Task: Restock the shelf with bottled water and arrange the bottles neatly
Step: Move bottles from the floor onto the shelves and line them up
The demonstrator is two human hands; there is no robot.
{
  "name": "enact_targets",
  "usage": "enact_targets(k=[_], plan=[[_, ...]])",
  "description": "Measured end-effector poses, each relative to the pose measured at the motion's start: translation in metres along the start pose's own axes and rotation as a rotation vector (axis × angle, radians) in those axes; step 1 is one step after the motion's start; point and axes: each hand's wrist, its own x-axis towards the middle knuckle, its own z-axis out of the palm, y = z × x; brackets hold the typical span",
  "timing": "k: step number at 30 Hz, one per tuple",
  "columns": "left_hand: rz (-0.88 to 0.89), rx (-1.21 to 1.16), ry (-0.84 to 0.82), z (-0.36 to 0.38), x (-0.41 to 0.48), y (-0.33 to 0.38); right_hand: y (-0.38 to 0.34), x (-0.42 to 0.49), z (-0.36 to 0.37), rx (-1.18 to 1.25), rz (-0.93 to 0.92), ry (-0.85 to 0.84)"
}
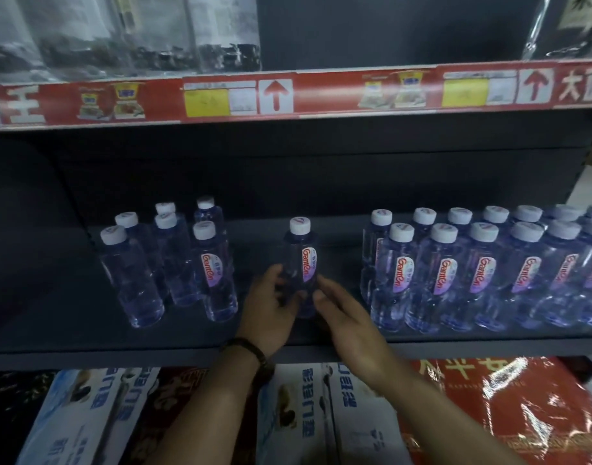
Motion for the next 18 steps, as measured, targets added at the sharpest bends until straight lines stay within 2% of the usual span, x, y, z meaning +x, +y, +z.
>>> enact_targets(k=[13,18], plan=[[0.040,-0.152,-0.179,0.057,0.021,0.025,-0.002,-0.011,-0.022,0.007,0.094,0.048],[-0.031,-0.291,-0.215,0.062,0.020,0.031,-0.003,-0.011,-0.022,-0.013,0.111,0.008]])
